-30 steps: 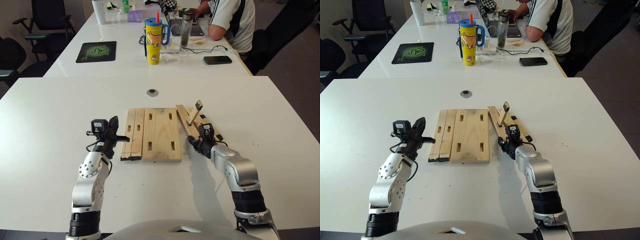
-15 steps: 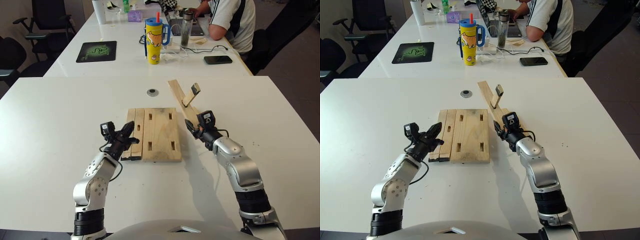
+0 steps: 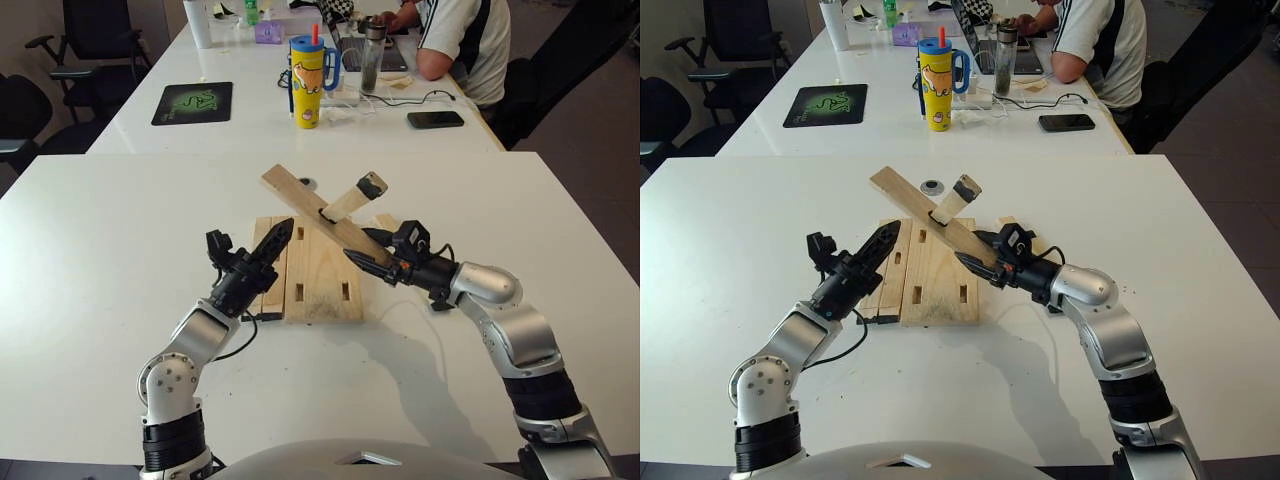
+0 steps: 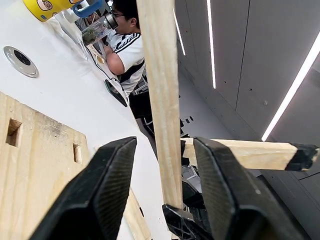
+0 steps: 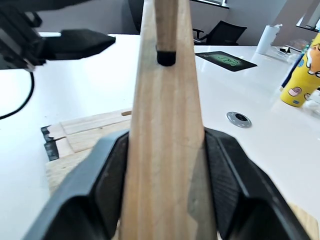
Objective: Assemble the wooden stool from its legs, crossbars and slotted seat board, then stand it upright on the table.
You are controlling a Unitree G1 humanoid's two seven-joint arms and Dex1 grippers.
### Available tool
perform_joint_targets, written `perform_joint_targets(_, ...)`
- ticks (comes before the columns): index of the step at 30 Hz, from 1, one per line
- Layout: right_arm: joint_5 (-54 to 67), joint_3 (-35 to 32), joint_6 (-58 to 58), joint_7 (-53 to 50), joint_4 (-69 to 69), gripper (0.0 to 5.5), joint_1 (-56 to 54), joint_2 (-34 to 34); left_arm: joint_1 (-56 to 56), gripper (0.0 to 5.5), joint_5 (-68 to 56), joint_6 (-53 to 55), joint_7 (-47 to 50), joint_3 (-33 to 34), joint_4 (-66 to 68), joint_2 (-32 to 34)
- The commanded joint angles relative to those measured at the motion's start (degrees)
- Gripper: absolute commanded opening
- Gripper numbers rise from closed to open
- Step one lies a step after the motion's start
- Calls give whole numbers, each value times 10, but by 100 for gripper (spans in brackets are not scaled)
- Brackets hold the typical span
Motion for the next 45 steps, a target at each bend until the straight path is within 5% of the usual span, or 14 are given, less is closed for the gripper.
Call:
perform_joint_targets(1, 9, 11, -8, 17, -19, 205, -8, -3, -7, 275, -3, -11, 21, 1, -4, 5)
perform_joint_targets(11, -7, 24, -18, 17, -34, 205, 18, -13, -63, 328, -41, -49, 93, 17, -11, 0)
perform_joint_targets(27, -23, 31, -30, 10, -27, 205, 16, -12, -71, 111, -37, -72, 146, 10, 3, 10)
perform_joint_targets(32, -22, 33, -31, 13, -27, 205, 15, -13, -75, 107, -44, -75, 144, 11, 2, 12)
perform_joint_targets(39, -22, 32, -33, 16, -28, 305, 13, -16, -86, 103, -20, -97, 153, 24, 20, 16)
perform_joint_targets(45, -41, 70, -29, 79, -10, 305, 32, -71, -113, 103, -1, -128, 155, 58, 47, 30)
